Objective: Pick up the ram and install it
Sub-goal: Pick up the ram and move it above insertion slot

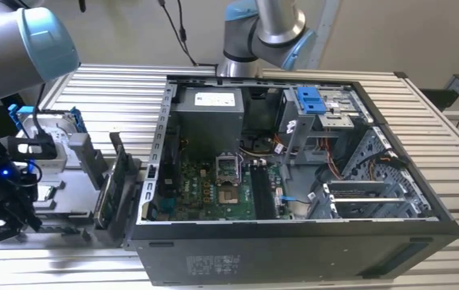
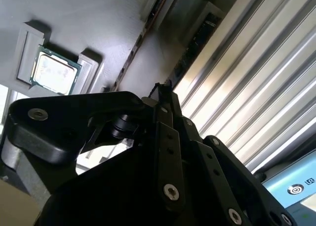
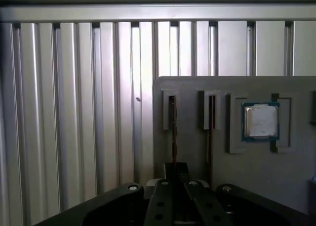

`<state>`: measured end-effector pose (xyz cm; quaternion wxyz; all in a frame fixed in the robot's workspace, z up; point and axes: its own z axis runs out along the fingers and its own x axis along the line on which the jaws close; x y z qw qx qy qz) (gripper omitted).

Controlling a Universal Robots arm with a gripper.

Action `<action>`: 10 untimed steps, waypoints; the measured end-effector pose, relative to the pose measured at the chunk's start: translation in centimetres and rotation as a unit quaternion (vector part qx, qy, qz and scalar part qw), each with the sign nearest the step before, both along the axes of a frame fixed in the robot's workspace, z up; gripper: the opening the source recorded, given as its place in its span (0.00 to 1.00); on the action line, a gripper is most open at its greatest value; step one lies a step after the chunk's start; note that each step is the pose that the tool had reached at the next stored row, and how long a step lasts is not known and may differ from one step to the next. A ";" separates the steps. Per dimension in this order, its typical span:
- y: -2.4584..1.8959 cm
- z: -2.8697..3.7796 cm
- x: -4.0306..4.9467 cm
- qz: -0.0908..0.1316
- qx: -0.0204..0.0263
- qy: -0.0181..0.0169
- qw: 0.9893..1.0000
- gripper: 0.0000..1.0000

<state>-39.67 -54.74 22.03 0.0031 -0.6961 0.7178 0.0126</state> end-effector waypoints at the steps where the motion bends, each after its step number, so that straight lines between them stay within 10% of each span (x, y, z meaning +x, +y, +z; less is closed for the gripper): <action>1: 0.00 0.09 0.00 0.000 0.000 0.000 1.000 0.14; 10: 0.00 0.62 0.00 0.000 0.000 0.000 1.000 0.14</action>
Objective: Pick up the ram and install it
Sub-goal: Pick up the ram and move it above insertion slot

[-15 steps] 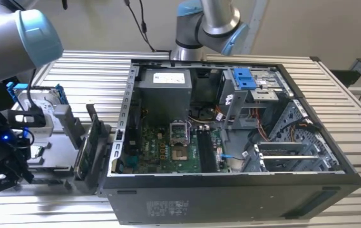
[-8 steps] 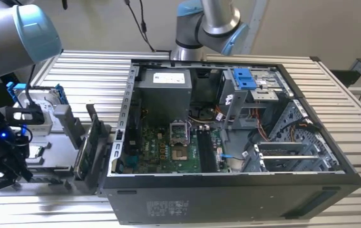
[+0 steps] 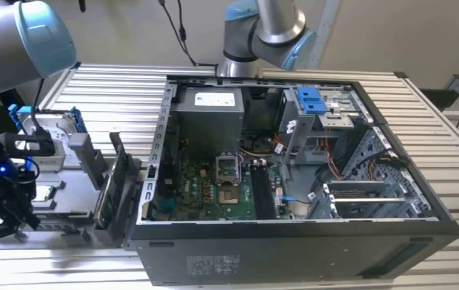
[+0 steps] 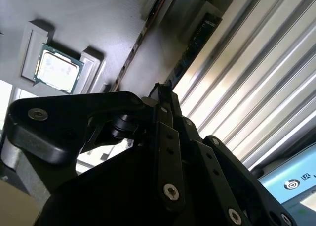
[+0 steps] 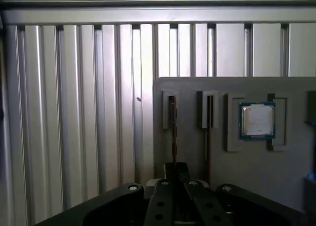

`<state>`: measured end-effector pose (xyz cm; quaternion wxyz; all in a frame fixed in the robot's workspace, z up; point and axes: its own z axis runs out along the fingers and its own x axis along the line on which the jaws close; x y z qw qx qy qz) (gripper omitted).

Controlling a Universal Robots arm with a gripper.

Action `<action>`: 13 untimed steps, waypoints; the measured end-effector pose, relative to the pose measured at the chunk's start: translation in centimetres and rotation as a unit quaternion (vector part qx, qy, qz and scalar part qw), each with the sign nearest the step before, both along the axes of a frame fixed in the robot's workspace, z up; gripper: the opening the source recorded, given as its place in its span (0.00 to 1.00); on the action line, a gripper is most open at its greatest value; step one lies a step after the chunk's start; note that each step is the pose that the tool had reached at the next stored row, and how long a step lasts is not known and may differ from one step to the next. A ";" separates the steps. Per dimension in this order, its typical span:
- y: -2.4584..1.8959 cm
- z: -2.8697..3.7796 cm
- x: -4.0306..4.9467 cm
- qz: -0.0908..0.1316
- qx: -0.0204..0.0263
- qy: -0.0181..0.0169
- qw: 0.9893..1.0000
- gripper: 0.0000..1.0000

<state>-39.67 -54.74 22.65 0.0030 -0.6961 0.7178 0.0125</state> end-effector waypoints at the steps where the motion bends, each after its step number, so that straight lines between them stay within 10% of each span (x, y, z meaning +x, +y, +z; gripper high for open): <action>1: 0.00 0.07 0.00 0.000 0.000 0.000 1.000 0.14; 13: 0.00 1.42 0.00 0.000 0.000 0.000 1.000 0.14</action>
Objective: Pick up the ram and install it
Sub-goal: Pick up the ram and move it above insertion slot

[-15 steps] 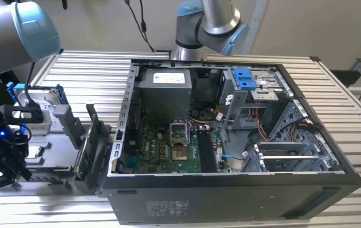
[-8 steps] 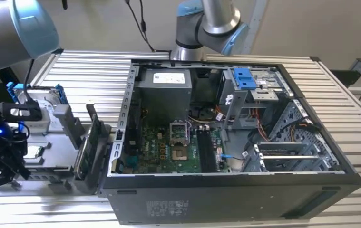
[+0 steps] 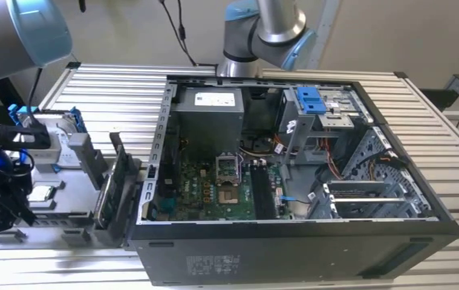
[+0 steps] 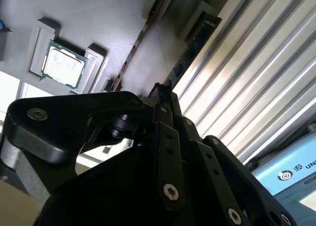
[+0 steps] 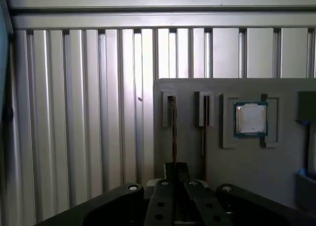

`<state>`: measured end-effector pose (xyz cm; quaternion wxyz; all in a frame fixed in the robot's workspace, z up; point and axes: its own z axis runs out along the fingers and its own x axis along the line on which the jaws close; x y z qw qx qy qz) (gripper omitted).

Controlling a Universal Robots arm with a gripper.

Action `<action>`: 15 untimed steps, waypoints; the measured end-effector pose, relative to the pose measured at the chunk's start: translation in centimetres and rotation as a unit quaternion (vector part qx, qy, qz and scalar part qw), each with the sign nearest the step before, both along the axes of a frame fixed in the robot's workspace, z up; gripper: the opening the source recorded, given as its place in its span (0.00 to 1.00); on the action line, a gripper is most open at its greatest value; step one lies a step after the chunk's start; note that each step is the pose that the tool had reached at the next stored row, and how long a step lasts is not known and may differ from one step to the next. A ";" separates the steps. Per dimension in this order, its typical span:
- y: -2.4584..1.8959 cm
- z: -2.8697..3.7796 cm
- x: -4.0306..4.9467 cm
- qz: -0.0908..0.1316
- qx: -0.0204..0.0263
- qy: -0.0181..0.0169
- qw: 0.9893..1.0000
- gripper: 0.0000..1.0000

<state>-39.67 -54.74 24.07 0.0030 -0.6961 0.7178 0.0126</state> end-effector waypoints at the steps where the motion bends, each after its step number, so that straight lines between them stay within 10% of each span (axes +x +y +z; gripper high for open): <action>1: 0.00 0.10 0.00 0.000 0.000 0.000 1.000 0.14; 15: 0.00 1.78 0.00 0.000 0.000 0.000 1.000 0.14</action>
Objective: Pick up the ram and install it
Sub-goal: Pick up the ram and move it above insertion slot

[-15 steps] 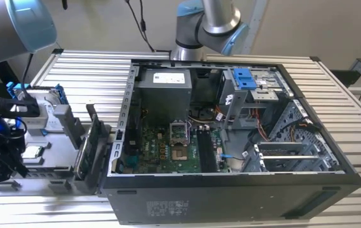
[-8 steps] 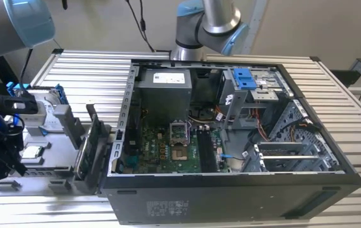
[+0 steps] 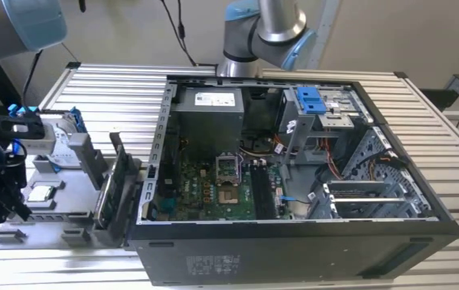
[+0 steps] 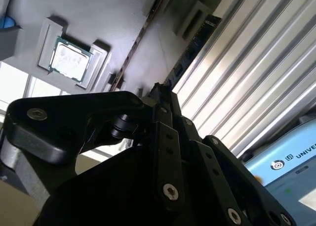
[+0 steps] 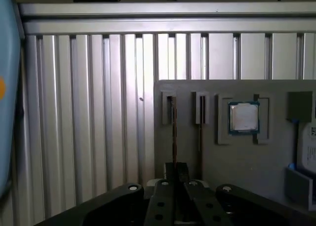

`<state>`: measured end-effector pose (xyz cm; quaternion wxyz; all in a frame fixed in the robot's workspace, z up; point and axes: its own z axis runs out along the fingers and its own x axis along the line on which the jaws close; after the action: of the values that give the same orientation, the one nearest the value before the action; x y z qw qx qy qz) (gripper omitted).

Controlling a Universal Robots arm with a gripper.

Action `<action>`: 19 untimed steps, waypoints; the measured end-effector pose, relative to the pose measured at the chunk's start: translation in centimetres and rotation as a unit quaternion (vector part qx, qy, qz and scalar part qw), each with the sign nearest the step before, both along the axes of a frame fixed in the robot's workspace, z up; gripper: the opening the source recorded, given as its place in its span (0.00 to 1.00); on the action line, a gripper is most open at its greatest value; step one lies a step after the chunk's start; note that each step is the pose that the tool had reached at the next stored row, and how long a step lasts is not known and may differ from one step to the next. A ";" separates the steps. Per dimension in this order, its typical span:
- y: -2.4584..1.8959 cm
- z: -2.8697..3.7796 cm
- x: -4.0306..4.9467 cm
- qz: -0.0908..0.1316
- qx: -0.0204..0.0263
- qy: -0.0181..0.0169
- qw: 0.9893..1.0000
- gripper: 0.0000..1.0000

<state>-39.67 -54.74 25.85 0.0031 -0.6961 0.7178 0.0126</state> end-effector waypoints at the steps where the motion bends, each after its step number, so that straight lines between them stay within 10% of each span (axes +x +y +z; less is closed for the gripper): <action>1: 0.00 0.14 0.00 0.000 0.000 0.000 1.000 0.14; 19: 0.00 2.26 0.00 0.000 0.000 0.000 1.000 0.14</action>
<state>-39.67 -54.74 28.12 0.0030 -0.6961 0.7178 0.0126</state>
